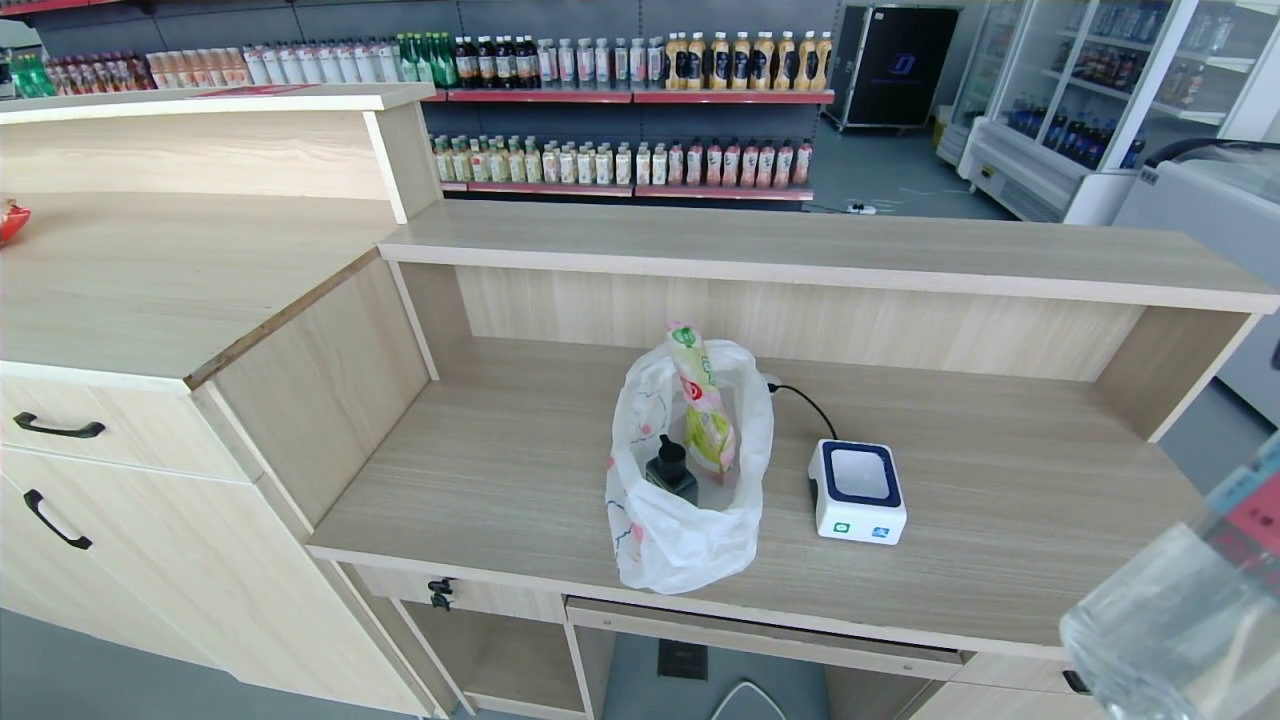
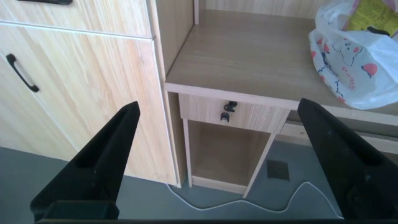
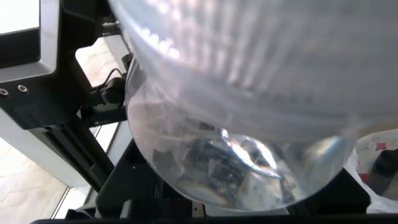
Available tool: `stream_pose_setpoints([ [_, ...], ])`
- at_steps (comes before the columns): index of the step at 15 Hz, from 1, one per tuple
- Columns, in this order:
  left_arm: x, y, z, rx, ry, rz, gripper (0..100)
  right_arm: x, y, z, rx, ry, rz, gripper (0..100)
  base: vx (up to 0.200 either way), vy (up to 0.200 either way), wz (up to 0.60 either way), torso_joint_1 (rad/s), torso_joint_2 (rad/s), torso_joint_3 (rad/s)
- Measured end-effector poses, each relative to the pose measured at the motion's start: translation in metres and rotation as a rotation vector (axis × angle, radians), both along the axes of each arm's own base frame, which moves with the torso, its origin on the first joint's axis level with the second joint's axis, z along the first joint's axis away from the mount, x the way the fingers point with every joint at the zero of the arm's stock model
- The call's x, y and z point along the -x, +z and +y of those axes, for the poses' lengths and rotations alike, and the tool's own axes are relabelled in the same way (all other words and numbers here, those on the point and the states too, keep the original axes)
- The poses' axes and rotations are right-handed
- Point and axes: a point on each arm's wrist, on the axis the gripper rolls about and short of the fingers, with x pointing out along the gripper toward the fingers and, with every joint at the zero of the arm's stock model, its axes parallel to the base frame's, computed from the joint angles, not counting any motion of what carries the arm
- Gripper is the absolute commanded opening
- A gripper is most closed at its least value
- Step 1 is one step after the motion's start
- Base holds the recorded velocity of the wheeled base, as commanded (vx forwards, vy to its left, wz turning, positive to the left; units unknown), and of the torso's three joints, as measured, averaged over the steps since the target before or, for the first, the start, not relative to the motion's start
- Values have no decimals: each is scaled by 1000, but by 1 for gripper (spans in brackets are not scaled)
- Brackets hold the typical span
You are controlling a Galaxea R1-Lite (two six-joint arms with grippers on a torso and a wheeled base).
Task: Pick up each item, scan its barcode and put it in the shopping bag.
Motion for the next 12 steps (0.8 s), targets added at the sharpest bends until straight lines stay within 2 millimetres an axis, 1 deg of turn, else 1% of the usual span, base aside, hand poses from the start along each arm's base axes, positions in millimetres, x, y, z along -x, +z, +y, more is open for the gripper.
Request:
stream_pose_setpoints([
  [8, 0, 0, 0, 0, 0, 0, 100, 12, -4, -6, 14, -8, 33, 0, 0, 0, 0, 0, 0, 0],
  [12, 0, 0, 0, 0, 0, 0, 100, 13, -5, -8, 14, -25, 31, 0, 0, 0, 0, 0, 0, 0],
])
